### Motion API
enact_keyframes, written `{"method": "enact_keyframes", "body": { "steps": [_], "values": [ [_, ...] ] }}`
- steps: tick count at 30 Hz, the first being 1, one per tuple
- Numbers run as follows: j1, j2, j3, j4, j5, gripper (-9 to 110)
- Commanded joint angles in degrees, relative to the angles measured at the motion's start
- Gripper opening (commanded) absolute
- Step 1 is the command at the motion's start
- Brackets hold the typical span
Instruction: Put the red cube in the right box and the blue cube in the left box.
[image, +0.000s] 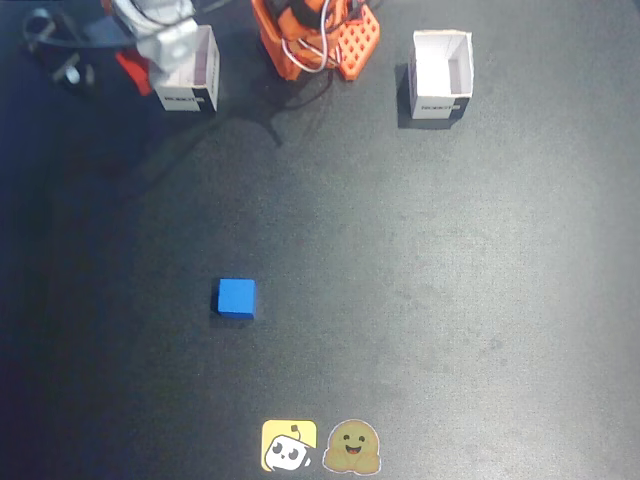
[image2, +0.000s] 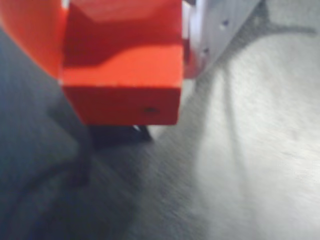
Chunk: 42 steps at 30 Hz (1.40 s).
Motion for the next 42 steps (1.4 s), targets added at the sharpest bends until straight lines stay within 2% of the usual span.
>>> {"method": "enact_keyframes", "body": {
  "steps": [1,12,22,29,38,42],
  "values": [
    [0.97,3.43,-0.35,2.72,1.85,11],
    [6.86,6.42,1.67,3.60,3.78,11],
    [7.03,12.92,6.42,4.22,11.07,12],
    [7.12,14.41,7.65,3.87,11.16,13],
    [7.12,14.41,7.91,3.16,10.46,21],
    [7.38,15.21,8.00,3.16,9.84,19]
  ]
}}
